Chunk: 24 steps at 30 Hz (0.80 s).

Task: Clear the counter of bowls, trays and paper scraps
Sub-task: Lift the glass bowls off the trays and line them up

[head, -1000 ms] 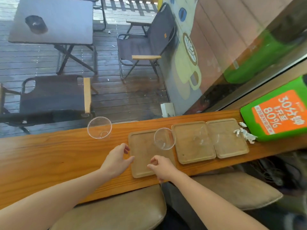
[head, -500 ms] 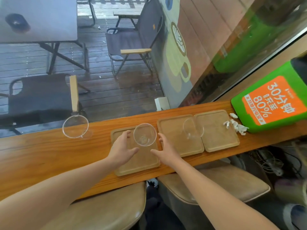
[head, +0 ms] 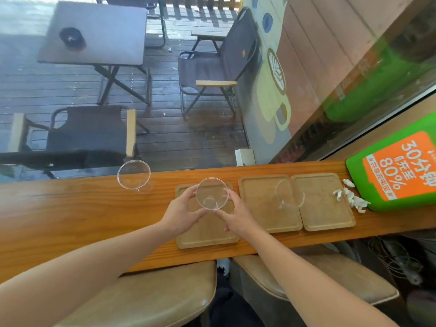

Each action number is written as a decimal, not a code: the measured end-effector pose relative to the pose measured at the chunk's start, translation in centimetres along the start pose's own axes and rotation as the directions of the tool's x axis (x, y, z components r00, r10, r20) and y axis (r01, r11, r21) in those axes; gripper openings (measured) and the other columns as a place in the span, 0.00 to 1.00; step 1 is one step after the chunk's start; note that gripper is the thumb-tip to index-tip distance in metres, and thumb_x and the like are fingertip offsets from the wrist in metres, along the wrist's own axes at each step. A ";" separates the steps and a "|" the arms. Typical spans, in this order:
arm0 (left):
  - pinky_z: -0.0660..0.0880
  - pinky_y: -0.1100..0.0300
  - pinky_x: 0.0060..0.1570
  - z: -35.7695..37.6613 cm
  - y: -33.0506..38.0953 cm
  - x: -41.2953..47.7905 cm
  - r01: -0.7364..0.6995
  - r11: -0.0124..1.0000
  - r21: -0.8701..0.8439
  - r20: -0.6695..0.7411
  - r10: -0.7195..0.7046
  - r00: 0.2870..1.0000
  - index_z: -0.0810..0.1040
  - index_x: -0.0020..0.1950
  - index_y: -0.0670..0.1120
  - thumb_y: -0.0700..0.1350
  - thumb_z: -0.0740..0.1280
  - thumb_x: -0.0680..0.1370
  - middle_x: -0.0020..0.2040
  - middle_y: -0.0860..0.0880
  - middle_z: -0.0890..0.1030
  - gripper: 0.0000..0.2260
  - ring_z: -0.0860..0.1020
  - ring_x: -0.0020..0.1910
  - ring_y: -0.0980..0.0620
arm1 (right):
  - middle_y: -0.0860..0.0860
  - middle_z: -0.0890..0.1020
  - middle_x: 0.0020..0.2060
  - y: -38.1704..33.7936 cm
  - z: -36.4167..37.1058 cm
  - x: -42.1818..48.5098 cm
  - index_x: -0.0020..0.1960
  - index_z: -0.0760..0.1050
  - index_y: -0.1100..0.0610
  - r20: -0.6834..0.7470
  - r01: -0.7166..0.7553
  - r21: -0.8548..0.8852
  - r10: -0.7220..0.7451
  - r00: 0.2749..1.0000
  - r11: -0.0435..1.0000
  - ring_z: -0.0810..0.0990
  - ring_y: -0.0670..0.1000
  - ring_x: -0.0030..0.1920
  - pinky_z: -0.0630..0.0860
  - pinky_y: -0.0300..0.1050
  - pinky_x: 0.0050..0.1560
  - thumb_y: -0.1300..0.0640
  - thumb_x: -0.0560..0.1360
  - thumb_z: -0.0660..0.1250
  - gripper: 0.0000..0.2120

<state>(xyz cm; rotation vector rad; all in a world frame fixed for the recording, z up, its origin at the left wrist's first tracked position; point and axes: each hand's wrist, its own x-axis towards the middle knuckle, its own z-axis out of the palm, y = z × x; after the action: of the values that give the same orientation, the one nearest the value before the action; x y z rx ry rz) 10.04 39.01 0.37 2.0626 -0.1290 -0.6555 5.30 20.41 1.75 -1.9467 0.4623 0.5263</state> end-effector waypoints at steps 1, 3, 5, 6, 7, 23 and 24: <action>0.79 0.66 0.31 -0.7 -0.2 -0.5 0.002 1.000 -0.014 -0.009 -0.002 1.000 0.63 0.73 0.64 0.51 0.75 0.73 0.53 0.74 0.68 0.33 0.83 0.41 0.60 | 0.39 0.69 0.65 -0.6 0.5 0.0 0.73 0.61 0.40 0.012 0.014 -0.012 -0.014 1.000 1.000 0.80 0.50 0.44 0.77 0.36 0.31 0.50 0.75 0.72 0.32; 0.78 0.68 0.30 -2.3 -0.6 -1.7 0.013 1.000 -0.027 -0.035 -0.014 0.999 0.64 0.71 0.66 0.51 0.75 0.73 0.54 0.72 0.70 0.31 0.84 0.39 0.58 | 0.40 0.71 0.65 -1.8 2.0 0.0 0.71 0.63 0.38 0.042 0.059 -0.036 -0.057 0.997 0.998 0.80 0.49 0.47 0.82 0.43 0.38 0.50 0.74 0.73 0.30; 0.80 0.64 0.34 -4.1 -1.3 -3.2 0.038 0.999 -0.025 -0.068 -0.039 0.997 0.64 0.67 0.68 0.52 0.76 0.73 0.54 0.71 0.71 0.30 0.84 0.43 0.53 | 0.38 0.72 0.63 -3.1 3.8 -0.1 0.69 0.63 0.36 0.085 0.100 -0.074 -0.093 0.992 0.992 0.79 0.48 0.55 0.82 0.54 0.52 0.47 0.74 0.73 0.29; 0.81 0.61 0.39 -5.0 -1.9 -4.0 0.056 0.998 -0.017 -0.087 -0.057 0.995 0.63 0.67 0.68 0.53 0.76 0.73 0.53 0.71 0.71 0.30 0.83 0.46 0.52 | 0.35 0.71 0.61 -3.8 4.7 -0.2 0.71 0.63 0.37 0.109 0.116 -0.096 -0.105 0.988 0.989 0.77 0.48 0.58 0.81 0.56 0.56 0.47 0.74 0.73 0.30; 0.80 0.60 0.42 -5.8 -2.5 -4.7 0.075 0.997 -0.013 -0.105 -0.076 0.992 0.63 0.67 0.67 0.53 0.76 0.72 0.53 0.72 0.71 0.30 0.82 0.48 0.52 | 0.33 0.69 0.59 -4.4 5.6 -0.2 0.72 0.63 0.39 0.131 0.132 -0.116 -0.116 0.985 0.985 0.77 0.48 0.60 0.80 0.57 0.57 0.46 0.73 0.73 0.31; 0.82 0.59 0.40 -15.9 -9.9 -10.3 0.196 0.979 -0.050 -0.300 -0.202 0.932 0.63 0.75 0.59 0.52 0.75 0.74 0.60 0.60 0.72 0.33 0.83 0.44 0.50 | 0.42 0.75 0.64 -12.2 17.4 1.3 0.72 0.65 0.45 0.308 0.283 -0.202 -0.214 0.927 0.938 0.80 0.51 0.54 0.81 0.54 0.55 0.47 0.74 0.73 0.30; 0.82 0.58 0.41 -16.6 -10.3 -10.2 0.204 0.978 -0.042 -0.298 -0.207 0.932 0.62 0.75 0.59 0.52 0.74 0.74 0.61 0.59 0.72 0.33 0.83 0.45 0.49 | 0.43 0.74 0.65 -12.6 18.1 1.6 0.72 0.65 0.47 0.299 0.269 -0.208 -0.201 0.933 0.940 0.81 0.53 0.55 0.81 0.54 0.55 0.47 0.74 0.72 0.30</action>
<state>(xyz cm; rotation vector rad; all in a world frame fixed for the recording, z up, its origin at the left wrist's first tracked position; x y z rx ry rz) 7.99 60.82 3.01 2.1568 0.2698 -0.4551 10.50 41.84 3.31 -2.0885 -0.0187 0.7092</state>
